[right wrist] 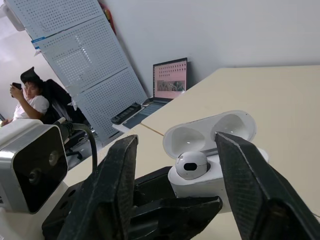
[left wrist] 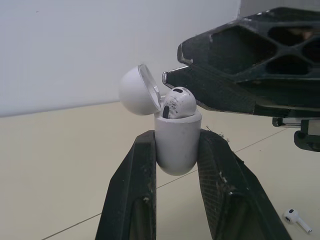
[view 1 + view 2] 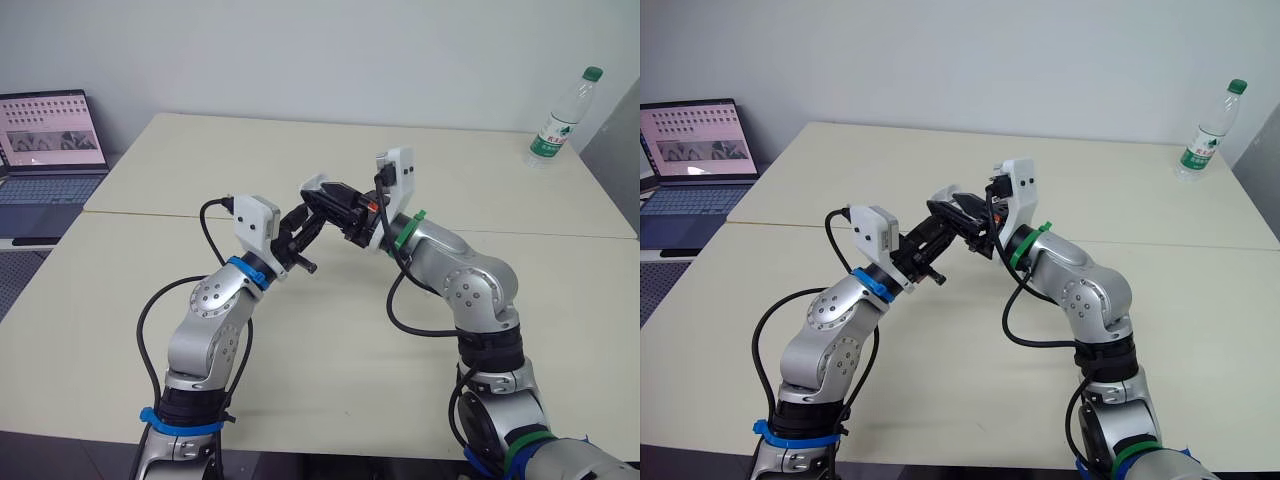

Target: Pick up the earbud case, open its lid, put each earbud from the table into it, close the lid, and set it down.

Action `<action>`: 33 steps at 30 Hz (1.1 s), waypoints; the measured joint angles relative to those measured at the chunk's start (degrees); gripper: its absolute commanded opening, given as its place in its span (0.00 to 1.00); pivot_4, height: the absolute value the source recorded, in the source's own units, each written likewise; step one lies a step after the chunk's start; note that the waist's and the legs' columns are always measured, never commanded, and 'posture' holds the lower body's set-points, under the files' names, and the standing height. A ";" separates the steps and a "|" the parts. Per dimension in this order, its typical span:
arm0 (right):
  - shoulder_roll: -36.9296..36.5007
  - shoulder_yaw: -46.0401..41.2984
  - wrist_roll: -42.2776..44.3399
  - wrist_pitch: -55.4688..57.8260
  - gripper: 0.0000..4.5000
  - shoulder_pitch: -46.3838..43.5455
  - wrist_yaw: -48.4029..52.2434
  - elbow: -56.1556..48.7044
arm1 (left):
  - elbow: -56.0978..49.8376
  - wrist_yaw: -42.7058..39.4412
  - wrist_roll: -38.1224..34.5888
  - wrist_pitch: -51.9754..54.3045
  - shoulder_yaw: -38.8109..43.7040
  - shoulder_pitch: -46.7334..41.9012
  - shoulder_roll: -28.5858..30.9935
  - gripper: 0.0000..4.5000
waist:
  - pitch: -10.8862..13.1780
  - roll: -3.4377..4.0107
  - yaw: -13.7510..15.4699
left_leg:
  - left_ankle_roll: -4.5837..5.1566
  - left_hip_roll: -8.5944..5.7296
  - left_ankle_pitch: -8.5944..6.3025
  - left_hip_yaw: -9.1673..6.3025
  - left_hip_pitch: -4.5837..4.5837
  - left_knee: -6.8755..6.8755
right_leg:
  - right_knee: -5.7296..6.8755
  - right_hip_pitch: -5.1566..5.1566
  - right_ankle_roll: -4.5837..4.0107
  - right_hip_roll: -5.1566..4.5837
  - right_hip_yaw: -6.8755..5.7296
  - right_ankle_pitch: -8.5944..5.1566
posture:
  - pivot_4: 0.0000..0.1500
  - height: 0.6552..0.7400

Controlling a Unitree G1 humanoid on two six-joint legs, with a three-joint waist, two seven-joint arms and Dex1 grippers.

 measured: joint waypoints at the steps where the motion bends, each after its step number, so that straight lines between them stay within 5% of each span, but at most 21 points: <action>1: -0.05 0.02 -0.03 -0.05 0.53 0.00 0.05 0.00 | 0.00 0.00 0.00 0.00 0.00 0.00 0.00 0.17 | 0.00 0.00 0.00 | 0.00 0.00 0.00 0.00 0.00 0.00 | 0.00 0.00 0.00 0.00 0.00 0.00 | 1.00 1.00; 7: 0.12 -3.98 4.81 0.52 0.53 -0.30 2.03 0.56 | -0.11 -0.23 -0.18 -0.65 0.01 -0.06 0.01 0.17 | 0.00 0.00 0.01 | 0.00 0.00 0.00 0.00 0.00 0.00 | -0.01 0.00 0.00 0.00 0.00 0.00 | 1.00 1.00; 14: -9.12 -8.38 9.78 3.64 0.53 -3.87 8.33 2.85 | -0.14 -1.46 -0.49 -0.78 -0.05 0.05 0.78 0.17 | 0.00 0.00 0.00 | 0.01 0.00 0.00 0.00 0.01 -0.02 | -0.01 0.01 -0.01 0.01 -0.01 0.00 | 1.00 1.00; 23: -30.98 0.47 -7.65 -1.12 0.53 4.08 17.40 11.84 | -1.28 -3.35 -1.50 -0.37 0.91 2.85 3.92 0.17 | 0.01 0.00 0.13 | 0.03 -0.02 -0.02 0.12 -0.01 -0.09 | -0.15 -0.01 0.01 -0.01 0.12 -0.01 | 1.00 1.00; 33: -25.53 0.63 -15.17 -0.26 0.53 17.79 6.13 2.11 | -3.66 -2.39 -1.58 0.53 0.78 3.85 3.64 0.17 | 0.01 0.00 -0.05 | 0.00 0.02 0.00 0.14 0.08 -0.04 | 0.01 -0.01 0.02 0.07 0.17 -0.02 | 1.00 1.00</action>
